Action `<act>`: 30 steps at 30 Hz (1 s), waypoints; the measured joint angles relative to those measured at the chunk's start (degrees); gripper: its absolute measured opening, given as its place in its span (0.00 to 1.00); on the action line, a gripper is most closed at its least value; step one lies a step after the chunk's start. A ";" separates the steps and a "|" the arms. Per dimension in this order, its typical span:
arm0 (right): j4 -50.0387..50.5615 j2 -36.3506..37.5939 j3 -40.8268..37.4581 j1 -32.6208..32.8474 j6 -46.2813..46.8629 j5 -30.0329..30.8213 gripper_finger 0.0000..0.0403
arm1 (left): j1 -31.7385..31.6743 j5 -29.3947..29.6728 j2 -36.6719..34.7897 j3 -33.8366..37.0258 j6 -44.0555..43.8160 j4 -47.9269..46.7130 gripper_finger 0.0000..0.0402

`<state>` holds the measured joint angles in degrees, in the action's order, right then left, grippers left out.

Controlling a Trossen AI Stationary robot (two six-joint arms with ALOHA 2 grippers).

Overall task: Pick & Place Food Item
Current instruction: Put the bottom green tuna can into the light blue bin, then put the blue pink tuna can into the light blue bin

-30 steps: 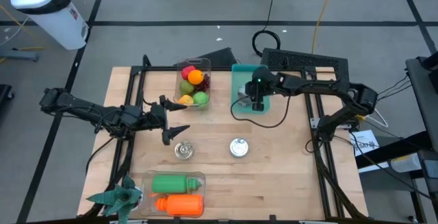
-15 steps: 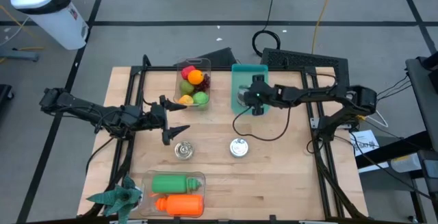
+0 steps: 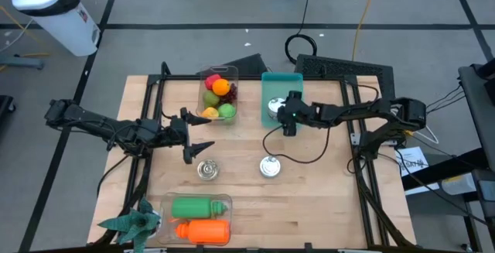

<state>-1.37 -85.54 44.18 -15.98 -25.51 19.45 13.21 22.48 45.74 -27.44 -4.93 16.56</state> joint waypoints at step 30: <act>-0.15 25.34 -9.13 14.46 35.15 -27.13 0.74 | -0.02 0.02 0.00 0.00 0.00 0.00 0.97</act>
<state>-1.53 -60.19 35.06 -1.52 9.64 -7.68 13.19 22.50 45.74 -27.44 -4.93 16.56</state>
